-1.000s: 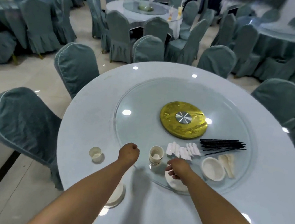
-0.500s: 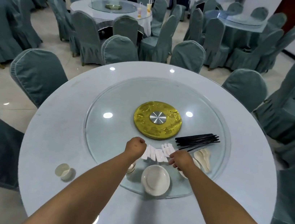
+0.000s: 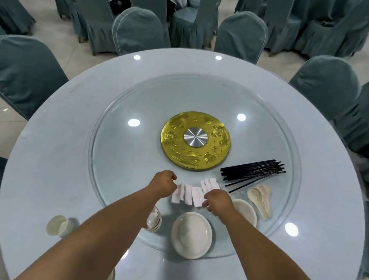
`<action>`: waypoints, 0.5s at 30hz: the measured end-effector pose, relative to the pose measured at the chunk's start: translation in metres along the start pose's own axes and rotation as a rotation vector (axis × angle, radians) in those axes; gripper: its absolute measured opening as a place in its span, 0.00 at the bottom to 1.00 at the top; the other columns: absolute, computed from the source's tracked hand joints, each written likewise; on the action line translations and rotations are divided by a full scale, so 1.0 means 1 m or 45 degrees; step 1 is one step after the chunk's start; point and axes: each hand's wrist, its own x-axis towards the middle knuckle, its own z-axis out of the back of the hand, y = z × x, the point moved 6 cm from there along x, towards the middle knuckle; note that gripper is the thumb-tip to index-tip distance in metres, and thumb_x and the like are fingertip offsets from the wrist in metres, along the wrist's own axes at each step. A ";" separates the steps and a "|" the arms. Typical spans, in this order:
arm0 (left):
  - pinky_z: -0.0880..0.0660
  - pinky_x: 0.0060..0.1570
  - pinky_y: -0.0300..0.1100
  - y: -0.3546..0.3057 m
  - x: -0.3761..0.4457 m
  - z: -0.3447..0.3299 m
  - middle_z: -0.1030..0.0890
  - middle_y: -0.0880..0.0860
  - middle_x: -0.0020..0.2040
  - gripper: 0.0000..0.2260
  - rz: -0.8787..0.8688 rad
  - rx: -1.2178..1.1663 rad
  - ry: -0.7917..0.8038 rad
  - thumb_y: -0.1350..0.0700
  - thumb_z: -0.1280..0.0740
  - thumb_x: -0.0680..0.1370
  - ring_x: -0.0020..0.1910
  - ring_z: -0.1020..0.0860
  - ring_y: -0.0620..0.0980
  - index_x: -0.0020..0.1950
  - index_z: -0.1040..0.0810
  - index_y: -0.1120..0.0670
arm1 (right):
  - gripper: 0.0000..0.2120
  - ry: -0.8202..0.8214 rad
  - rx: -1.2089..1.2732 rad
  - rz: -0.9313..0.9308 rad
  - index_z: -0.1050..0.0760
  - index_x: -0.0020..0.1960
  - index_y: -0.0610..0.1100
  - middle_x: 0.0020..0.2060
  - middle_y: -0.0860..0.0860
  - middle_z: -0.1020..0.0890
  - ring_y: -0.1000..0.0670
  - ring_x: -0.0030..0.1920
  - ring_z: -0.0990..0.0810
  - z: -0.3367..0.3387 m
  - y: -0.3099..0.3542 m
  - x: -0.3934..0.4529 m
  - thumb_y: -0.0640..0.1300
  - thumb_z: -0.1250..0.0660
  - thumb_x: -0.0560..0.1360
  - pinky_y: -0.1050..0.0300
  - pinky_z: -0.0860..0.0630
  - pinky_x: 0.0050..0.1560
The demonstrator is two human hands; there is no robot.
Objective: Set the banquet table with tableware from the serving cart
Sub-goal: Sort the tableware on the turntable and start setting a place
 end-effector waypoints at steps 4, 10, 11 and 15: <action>0.27 0.62 0.44 0.009 0.026 -0.012 0.27 0.57 0.67 0.26 -0.069 0.331 0.155 0.56 0.30 0.75 0.65 0.26 0.56 0.72 0.29 0.54 | 0.09 0.024 0.009 0.002 0.24 0.39 0.47 0.40 0.47 0.18 0.49 0.38 0.21 -0.017 0.003 0.020 0.40 0.37 0.77 0.57 0.24 0.40; 0.27 0.61 0.53 0.019 0.054 -0.040 0.33 0.56 0.67 0.35 -0.074 0.710 0.368 0.47 0.25 0.70 0.65 0.30 0.60 0.74 0.36 0.47 | 0.08 0.071 0.018 -0.025 0.23 0.42 0.45 0.35 0.48 0.18 0.51 0.32 0.23 -0.032 0.003 0.039 0.38 0.39 0.77 0.62 0.28 0.30; 0.27 0.60 0.53 0.021 0.057 -0.044 0.34 0.56 0.66 0.36 -0.085 0.738 0.377 0.46 0.24 0.69 0.65 0.30 0.60 0.73 0.37 0.47 | 0.09 0.079 0.037 -0.033 0.23 0.41 0.45 0.34 0.49 0.18 0.52 0.29 0.24 -0.034 0.002 0.040 0.37 0.39 0.77 0.63 0.30 0.28; 0.27 0.57 0.53 0.019 0.069 -0.052 0.33 0.56 0.64 0.32 -0.131 0.800 0.304 0.48 0.25 0.70 0.63 0.30 0.59 0.70 0.35 0.49 | 0.11 0.066 0.117 -0.082 0.23 0.41 0.45 0.34 0.47 0.17 0.53 0.27 0.25 -0.038 -0.001 0.043 0.36 0.40 0.77 0.63 0.33 0.26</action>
